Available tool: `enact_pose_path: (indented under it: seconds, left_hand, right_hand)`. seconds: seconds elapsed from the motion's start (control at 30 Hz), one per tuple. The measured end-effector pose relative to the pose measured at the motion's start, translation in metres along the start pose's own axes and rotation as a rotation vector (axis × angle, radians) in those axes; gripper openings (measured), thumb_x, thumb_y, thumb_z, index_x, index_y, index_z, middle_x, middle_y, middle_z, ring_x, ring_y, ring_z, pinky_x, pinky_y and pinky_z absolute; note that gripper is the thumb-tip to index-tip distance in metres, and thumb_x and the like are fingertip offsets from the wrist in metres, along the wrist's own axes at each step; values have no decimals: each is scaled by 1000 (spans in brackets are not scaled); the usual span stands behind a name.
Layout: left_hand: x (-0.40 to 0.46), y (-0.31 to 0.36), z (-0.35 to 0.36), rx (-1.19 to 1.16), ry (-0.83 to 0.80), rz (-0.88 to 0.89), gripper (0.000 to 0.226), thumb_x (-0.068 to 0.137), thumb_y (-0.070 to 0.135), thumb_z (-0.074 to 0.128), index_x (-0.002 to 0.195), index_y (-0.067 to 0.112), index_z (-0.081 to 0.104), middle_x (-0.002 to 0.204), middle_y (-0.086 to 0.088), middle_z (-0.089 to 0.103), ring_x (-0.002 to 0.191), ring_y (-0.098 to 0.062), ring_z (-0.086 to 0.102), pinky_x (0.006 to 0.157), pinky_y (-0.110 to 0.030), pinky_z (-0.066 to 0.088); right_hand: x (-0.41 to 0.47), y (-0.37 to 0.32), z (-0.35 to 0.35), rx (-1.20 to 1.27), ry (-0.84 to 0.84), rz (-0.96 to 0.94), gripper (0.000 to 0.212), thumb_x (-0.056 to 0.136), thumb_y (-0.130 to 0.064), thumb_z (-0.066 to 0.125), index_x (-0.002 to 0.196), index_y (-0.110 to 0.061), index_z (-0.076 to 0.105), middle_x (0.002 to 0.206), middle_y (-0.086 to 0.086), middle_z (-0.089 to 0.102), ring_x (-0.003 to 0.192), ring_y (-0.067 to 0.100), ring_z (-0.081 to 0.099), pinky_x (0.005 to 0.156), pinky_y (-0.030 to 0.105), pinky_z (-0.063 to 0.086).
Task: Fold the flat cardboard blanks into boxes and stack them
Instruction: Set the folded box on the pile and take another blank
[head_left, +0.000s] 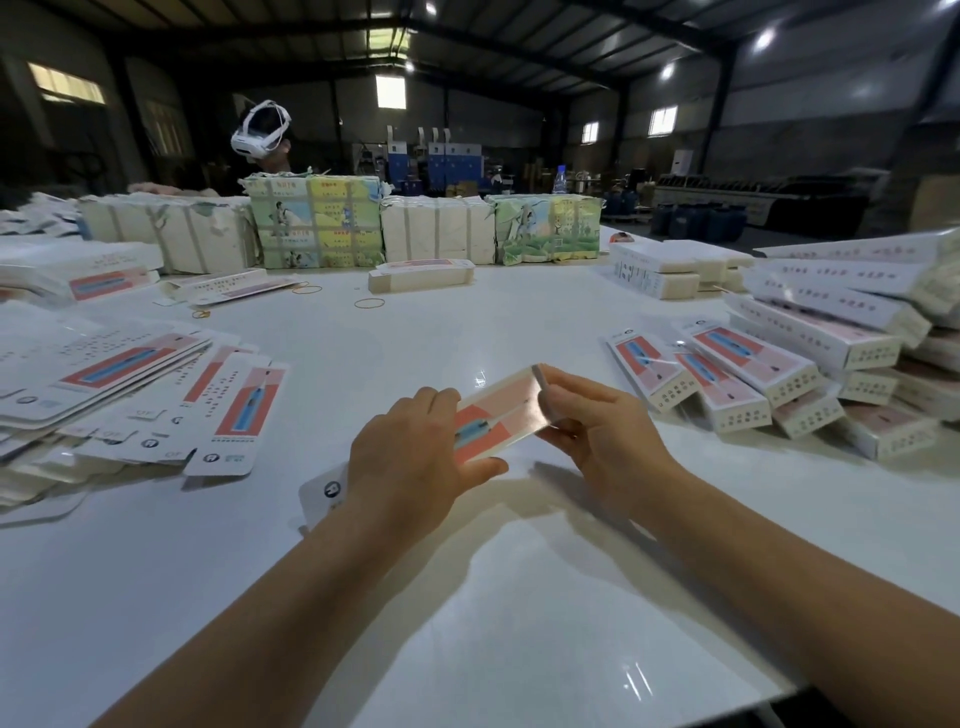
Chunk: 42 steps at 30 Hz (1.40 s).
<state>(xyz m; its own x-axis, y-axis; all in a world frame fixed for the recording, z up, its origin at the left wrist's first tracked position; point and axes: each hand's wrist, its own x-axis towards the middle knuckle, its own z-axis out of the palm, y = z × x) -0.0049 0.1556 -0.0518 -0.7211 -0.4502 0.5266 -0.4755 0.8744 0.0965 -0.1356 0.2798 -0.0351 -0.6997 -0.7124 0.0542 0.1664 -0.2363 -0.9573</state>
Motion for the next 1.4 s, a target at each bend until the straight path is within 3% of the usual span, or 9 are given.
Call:
enact_pose_path:
  seconds: [0.1,0.27,0.43,0.7,0.83,0.93,1.03,1.2,1.4]
  left_hand:
    - [-1,3,0,-13,68,39,73,72,72,55,123,21,48,107,4,57,91,-15,57,74,-27,48]
    - [-1,3,-3,-49,111,55,75,71,65,64,125,15,52,106,-2,60,90,-20,59,71,-30,49]
    - [-2,2,-4,22,115,110,69,56,54,82,102,5,65,82,-9,65,65,-26,62,56,-33,51]
    - [0,-4,-3,95,128,213,72,52,53,84,98,1,66,82,-13,68,65,-31,62,58,-38,51]
    - [-1,-2,-3,99,115,220,73,53,51,84,101,-1,66,85,-15,68,66,-31,63,60,-40,54]
    - [-2,0,-3,70,85,192,73,53,49,85,102,-2,66,85,-16,68,66,-31,64,59,-40,55]
    - [-3,3,-3,39,80,153,74,50,45,89,101,-4,66,82,-17,66,63,-31,63,55,-40,56]
    - [-4,11,-7,-2,92,115,71,53,46,87,100,-3,65,81,-17,66,61,-30,62,54,-38,56]
    - [-5,21,-8,10,123,77,71,54,55,79,95,-2,66,76,-14,65,55,-27,60,48,-33,51]
  right_hand:
    - [1,0,-1,70,55,0,22,94,-2,52,108,-9,68,91,9,75,95,24,69,78,30,58]
    - [2,2,-1,63,46,-20,21,95,-7,51,102,-13,70,91,7,75,89,20,71,81,33,59]
    - [5,1,-3,73,60,25,27,94,4,47,102,-8,70,93,10,75,91,24,71,78,32,58]
    - [5,0,-7,-64,49,56,39,86,14,45,84,-13,73,90,9,75,82,24,72,72,30,60]
    - [-2,1,-8,-363,18,-109,52,87,7,48,66,-32,77,81,-6,75,79,11,72,73,23,58]
    - [-9,2,-6,-637,15,-336,42,94,-3,44,86,-28,76,85,-6,75,78,9,70,70,18,56]
    - [-13,2,-2,-880,59,-523,33,98,-6,39,98,-14,71,85,-4,72,58,0,58,56,11,45]
    - [-14,5,0,-915,86,-648,20,97,-8,42,92,-6,61,76,9,67,63,21,55,59,29,43]
    - [-14,9,1,-934,124,-701,20,100,-9,42,99,-4,61,80,9,67,71,21,60,63,30,48]
